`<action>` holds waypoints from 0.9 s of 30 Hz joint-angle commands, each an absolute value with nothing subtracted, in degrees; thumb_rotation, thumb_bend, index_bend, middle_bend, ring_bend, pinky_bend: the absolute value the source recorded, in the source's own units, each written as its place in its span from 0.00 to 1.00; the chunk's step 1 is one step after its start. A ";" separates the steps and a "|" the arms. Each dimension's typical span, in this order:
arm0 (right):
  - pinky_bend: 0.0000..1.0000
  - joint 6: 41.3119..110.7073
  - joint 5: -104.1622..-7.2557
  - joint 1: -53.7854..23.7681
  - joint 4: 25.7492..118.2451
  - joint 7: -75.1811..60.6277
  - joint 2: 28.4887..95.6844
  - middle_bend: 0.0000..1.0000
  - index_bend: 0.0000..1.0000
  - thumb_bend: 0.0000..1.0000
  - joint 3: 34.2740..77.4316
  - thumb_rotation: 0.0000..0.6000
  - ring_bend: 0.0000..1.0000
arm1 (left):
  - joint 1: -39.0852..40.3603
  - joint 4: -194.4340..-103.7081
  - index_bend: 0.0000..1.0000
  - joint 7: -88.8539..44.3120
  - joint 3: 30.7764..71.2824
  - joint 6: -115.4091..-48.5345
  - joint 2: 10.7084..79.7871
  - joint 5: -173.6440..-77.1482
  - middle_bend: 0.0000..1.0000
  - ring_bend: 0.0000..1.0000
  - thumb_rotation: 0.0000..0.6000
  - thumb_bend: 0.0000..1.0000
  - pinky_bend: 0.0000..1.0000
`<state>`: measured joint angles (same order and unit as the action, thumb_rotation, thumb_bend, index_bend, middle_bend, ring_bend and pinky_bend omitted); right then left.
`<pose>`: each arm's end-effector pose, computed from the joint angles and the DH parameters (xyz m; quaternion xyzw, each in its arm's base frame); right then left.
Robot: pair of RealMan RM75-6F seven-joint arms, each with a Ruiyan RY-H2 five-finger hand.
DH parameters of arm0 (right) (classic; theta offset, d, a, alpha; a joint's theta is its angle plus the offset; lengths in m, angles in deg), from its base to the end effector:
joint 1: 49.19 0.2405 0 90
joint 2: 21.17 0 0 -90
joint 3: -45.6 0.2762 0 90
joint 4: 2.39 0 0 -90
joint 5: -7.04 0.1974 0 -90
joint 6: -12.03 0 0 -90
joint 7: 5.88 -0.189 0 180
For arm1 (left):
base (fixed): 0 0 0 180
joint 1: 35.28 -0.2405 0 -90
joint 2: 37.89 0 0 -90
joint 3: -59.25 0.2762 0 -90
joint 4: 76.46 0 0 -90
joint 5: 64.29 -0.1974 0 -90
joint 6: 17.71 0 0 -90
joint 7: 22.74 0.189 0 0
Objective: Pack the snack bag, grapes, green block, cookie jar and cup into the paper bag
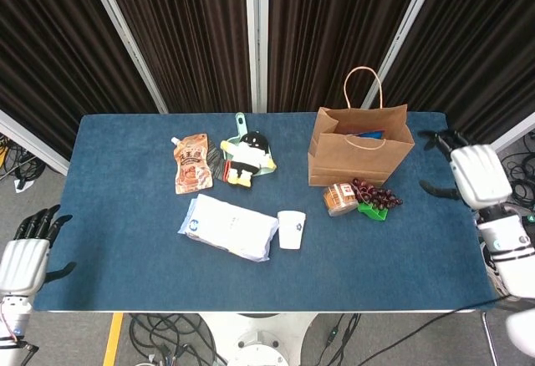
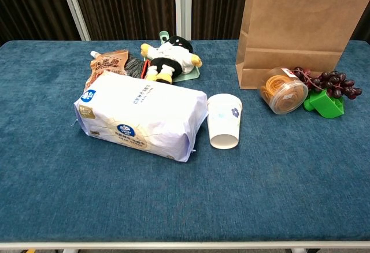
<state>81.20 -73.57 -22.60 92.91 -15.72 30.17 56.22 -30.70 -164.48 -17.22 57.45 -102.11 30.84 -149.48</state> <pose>-0.2254 -0.3592 0.2365 0.6530 -0.3336 0.4490 0.5105 -0.3383 0.2218 0.1542 -0.6117 -0.3737 -0.3490 0.6036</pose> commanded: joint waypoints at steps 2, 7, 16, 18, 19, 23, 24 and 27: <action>0.38 80.73 -78.46 -26.89 91.74 -18.45 29.79 0.38 0.25 0.05 49.96 1.00 0.23 | -30.49 -164.85 0.25 -16.89 57.51 -102.16 30.76 -149.89 0.18 0.11 1.00 0.00 0.15; 0.38 75.23 -75.75 -25.86 86.98 -14.78 34.43 0.34 0.23 0.05 48.80 1.00 0.21 | -30.57 -165.27 0.25 -16.65 57.74 -102.34 30.63 -150.19 0.18 0.11 1.00 0.00 0.15; 0.28 66.06 -69.48 -21.36 76.48 -8.76 44.91 0.21 0.08 0.05 49.97 1.00 0.06 | -31.28 -165.26 0.25 -16.95 58.22 -102.34 30.44 -149.50 0.18 0.11 1.00 0.00 0.15; 0.28 65.34 -69.01 -20.81 74.12 -8.21 47.25 0.20 0.08 0.05 50.12 1.00 0.06 | -31.30 -165.29 0.25 -16.99 58.20 -102.31 30.43 -149.42 0.18 0.11 1.00 0.00 0.15; 0.28 65.05 -68.88 -20.62 73.13 -8.19 48.21 0.20 0.08 0.05 50.15 1.00 0.06 | -31.31 -165.32 0.25 -16.98 58.23 -102.29 30.41 -149.40 0.18 0.11 1.00 0.00 0.15; 0.28 63.26 -68.56 -19.85 69.60 -9.72 51.74 0.20 0.08 0.05 50.11 1.00 0.06 | -31.36 -165.01 0.25 -17.08 58.41 -102.19 30.67 -149.52 0.18 0.11 1.00 0.00 0.15; 0.28 62.66 -68.55 -19.62 68.53 -10.35 52.67 0.20 0.08 0.05 50.06 1.00 0.06 | -31.34 -164.94 0.25 -17.11 58.42 -102.12 30.73 -149.51 0.18 0.11 1.00 0.00 0.15; 0.28 61.28 -68.67 -18.98 65.92 -11.93 54.75 0.20 0.08 0.07 50.01 1.00 0.06 | -31.21 -164.83 0.25 -17.12 58.40 -101.87 30.77 -149.49 0.18 0.11 1.00 0.00 0.15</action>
